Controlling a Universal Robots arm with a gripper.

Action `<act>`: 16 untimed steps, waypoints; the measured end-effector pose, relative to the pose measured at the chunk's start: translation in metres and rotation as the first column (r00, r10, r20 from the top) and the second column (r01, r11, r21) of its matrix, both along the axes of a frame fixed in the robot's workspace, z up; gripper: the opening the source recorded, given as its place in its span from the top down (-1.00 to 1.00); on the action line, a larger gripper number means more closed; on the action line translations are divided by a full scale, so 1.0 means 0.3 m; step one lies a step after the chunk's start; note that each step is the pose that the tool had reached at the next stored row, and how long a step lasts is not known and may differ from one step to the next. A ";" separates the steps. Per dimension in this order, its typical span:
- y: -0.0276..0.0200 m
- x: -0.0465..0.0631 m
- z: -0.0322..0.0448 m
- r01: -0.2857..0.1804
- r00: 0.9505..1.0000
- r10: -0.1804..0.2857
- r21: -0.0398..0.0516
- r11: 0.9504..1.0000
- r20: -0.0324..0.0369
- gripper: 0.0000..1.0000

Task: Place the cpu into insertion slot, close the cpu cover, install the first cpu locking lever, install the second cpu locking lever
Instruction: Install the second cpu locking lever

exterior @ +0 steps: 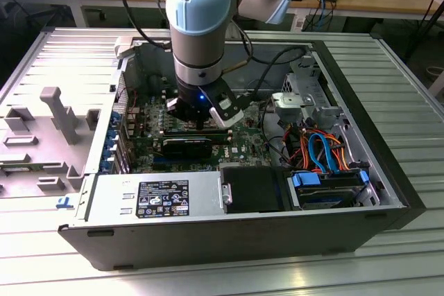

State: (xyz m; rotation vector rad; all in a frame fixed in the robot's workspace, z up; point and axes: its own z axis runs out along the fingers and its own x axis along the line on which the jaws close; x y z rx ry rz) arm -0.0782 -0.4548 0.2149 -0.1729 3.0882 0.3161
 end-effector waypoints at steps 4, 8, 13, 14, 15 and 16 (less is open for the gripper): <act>0.000 -0.034 -0.016 0.000 1.000 0.000 0.000 1.000 0.000 0.79; 0.000 -0.053 -0.022 0.000 1.000 0.000 0.000 1.000 0.000 0.79; 0.000 -0.094 -0.029 0.000 1.000 0.000 0.000 1.000 0.000 0.79; 0.000 -0.100 -0.030 0.000 1.000 0.000 0.000 1.000 0.000 0.79; 0.000 -0.105 -0.030 0.000 1.000 0.000 0.000 1.000 0.000 0.79; 0.000 -0.109 -0.031 0.000 1.000 0.000 0.000 1.000 0.000 0.79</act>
